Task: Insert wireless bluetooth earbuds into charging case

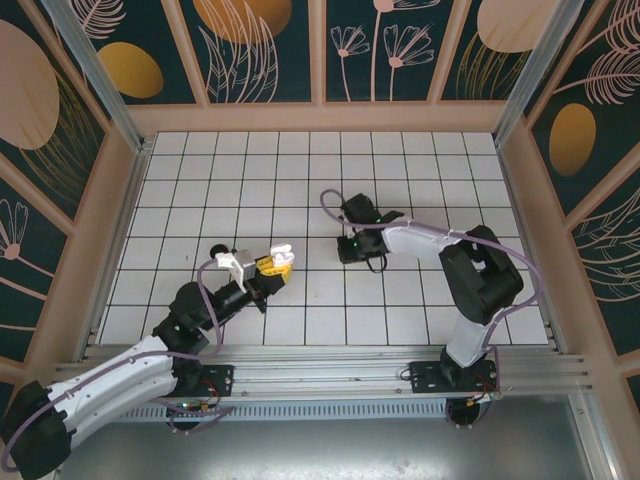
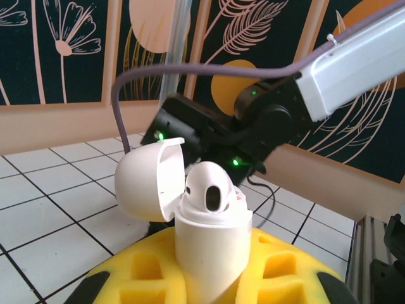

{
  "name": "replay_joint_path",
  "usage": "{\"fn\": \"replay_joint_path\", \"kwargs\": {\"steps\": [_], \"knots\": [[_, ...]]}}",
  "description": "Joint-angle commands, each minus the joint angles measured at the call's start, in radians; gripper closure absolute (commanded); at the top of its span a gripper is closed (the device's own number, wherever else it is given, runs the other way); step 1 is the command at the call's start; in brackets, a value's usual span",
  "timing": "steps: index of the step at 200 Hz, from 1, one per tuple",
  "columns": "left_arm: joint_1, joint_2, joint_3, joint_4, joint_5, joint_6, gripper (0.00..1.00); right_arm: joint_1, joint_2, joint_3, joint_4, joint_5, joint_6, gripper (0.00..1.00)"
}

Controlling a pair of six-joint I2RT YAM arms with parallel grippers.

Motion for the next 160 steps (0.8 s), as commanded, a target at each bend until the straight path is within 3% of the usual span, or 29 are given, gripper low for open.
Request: {"fn": "replay_joint_path", "kwargs": {"steps": [1, 30, 51, 129, 160], "knots": [[0.0, -0.031, -0.014, -0.017, -0.024, -0.031, 1.0, 0.037, 0.006, 0.014, 0.021, 0.051, -0.014, 0.87], [0.0, -0.042, -0.013, -0.043, -0.025, -0.042, 1.0, 0.09, 0.046, 0.058, -0.062, 0.165, -0.011, 0.84], [0.0, -0.045, -0.016, -0.046, -0.026, -0.047, 1.0, 0.102, 0.016, 0.044, -0.059, 0.165, 0.009, 0.78], [0.0, -0.046, -0.016, -0.038, -0.023, -0.047, 1.0, 0.098, -0.095, -0.001, -0.106, 0.205, 0.077, 0.73], [0.001, -0.046, -0.019, -0.036, -0.021, -0.051, 1.0, 0.096, -0.07, 0.044, -0.181, 0.195, 0.16, 0.7]]}}
